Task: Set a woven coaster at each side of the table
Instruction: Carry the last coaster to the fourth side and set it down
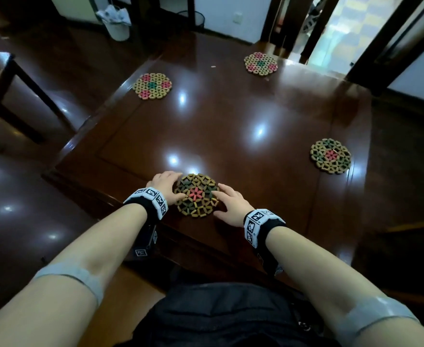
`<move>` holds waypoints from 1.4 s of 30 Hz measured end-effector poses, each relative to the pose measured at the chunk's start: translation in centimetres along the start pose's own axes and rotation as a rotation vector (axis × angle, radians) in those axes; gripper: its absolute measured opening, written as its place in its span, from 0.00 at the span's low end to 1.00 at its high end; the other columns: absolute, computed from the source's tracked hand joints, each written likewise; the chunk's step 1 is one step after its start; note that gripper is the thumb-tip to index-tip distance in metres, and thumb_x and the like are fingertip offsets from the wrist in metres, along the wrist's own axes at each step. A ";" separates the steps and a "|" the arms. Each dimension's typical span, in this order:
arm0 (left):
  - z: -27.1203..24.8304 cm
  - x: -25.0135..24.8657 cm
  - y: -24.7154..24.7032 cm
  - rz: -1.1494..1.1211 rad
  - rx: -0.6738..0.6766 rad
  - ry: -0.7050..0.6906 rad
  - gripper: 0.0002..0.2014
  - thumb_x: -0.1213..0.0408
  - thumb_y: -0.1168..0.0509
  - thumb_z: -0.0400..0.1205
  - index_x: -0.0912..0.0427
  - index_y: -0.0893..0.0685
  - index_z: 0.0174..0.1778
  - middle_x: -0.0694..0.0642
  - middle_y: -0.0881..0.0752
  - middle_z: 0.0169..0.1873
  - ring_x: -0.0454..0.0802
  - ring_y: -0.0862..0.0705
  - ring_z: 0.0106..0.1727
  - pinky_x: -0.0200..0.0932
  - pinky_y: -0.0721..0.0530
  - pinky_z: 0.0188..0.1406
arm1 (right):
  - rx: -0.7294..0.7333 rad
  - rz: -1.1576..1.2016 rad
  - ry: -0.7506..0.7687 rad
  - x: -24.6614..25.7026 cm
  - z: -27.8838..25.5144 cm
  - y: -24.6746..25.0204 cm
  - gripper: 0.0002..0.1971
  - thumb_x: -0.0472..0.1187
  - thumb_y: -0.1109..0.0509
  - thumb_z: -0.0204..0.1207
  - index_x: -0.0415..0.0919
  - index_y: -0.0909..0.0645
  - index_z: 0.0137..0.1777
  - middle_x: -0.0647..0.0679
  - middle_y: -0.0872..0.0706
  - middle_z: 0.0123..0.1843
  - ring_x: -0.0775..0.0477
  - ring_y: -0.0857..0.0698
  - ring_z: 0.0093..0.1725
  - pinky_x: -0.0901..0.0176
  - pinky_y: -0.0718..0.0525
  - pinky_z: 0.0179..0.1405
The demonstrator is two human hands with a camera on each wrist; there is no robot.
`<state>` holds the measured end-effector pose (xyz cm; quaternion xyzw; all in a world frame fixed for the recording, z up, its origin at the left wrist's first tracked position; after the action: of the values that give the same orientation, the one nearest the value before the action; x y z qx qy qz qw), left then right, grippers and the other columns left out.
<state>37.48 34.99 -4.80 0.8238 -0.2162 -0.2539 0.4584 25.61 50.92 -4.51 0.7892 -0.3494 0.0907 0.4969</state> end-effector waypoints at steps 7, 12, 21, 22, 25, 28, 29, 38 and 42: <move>3.7 -1.9 0.1 0.161 0.171 -0.406 0.49 0.33 0.29 0.65 0.43 0.41 0.81 0.48 0.38 0.81 0.52 0.39 0.81 0.54 0.36 0.80 | -0.045 -0.030 -0.218 -0.5 3.0 0.1 0.38 0.58 0.29 0.72 0.59 0.41 0.81 0.50 0.44 0.84 0.38 0.40 0.80 0.41 0.35 0.77; 4.4 -1.6 -1.3 0.321 0.193 -0.640 0.52 0.36 0.27 0.65 0.46 0.44 0.83 0.48 0.40 0.82 0.52 0.41 0.82 0.51 0.39 0.80 | -0.081 -0.025 -0.267 0.9 3.6 -1.6 0.42 0.58 0.25 0.68 0.59 0.40 0.81 0.51 0.43 0.82 0.40 0.40 0.78 0.43 0.36 0.76; 5.5 -1.0 -0.4 0.345 0.193 -0.768 0.50 0.38 0.27 0.67 0.47 0.43 0.82 0.47 0.38 0.82 0.51 0.40 0.82 0.51 0.38 0.79 | -0.083 -0.050 -0.308 2.0 3.7 -1.5 0.40 0.52 0.25 0.70 0.56 0.38 0.81 0.52 0.40 0.81 0.42 0.37 0.78 0.44 0.35 0.74; 5.6 -0.9 -0.4 0.339 0.200 -0.769 0.50 0.39 0.26 0.67 0.47 0.43 0.82 0.47 0.38 0.82 0.51 0.41 0.82 0.52 0.38 0.80 | -0.089 -0.048 -0.308 2.0 3.7 -1.5 0.39 0.53 0.25 0.70 0.57 0.38 0.80 0.53 0.39 0.81 0.42 0.37 0.77 0.44 0.35 0.74; 5.7 -0.8 -0.6 0.318 0.230 -0.778 0.50 0.40 0.26 0.67 0.48 0.43 0.83 0.47 0.39 0.82 0.51 0.42 0.83 0.53 0.38 0.80 | -0.109 -0.017 -0.317 1.8 3.5 -1.4 0.35 0.56 0.27 0.71 0.59 0.36 0.78 0.53 0.38 0.80 0.43 0.36 0.77 0.45 0.35 0.74; 5.7 -0.8 -0.6 0.299 0.229 -0.804 0.50 0.41 0.25 0.67 0.50 0.42 0.82 0.48 0.38 0.82 0.51 0.41 0.83 0.52 0.38 0.81 | -0.115 0.003 -0.343 1.4 3.4 -1.2 0.35 0.58 0.27 0.71 0.58 0.34 0.77 0.52 0.36 0.80 0.43 0.35 0.76 0.45 0.33 0.73; 5.8 -0.7 -0.7 0.298 0.230 -0.811 0.50 0.41 0.25 0.67 0.50 0.41 0.82 0.49 0.38 0.82 0.51 0.41 0.83 0.52 0.39 0.81 | -0.112 0.002 -0.344 1.3 3.4 -1.2 0.34 0.58 0.27 0.71 0.58 0.34 0.77 0.52 0.35 0.79 0.43 0.34 0.75 0.44 0.33 0.73; 5.4 0.0 -1.3 0.342 0.281 -0.871 0.51 0.40 0.25 0.66 0.46 0.43 0.82 0.45 0.40 0.83 0.49 0.45 0.84 0.55 0.41 0.81 | -0.120 0.045 -0.298 2.3 3.2 -2.3 0.28 0.53 0.23 0.68 0.52 0.25 0.67 0.51 0.27 0.69 0.45 0.29 0.68 0.49 0.27 0.67; 4.8 0.2 -1.5 0.347 0.303 -0.883 0.50 0.41 0.26 0.68 0.46 0.44 0.83 0.43 0.42 0.83 0.47 0.49 0.85 0.54 0.43 0.82 | -0.110 0.045 -0.302 2.4 3.3 -2.8 0.28 0.53 0.21 0.65 0.52 0.24 0.64 0.50 0.26 0.67 0.45 0.28 0.66 0.50 0.26 0.66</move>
<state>34.87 32.49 -8.33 0.6468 -0.5582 -0.4642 0.2336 28.45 47.78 -6.93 0.7574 -0.4423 -0.0368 0.4790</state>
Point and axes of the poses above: each hand's wrist, its own z-axis towards the middle knuckle, its own y-axis out of the back of the hand, x = y × z, the point moved 8 cm from there along z, towards the middle knuckle
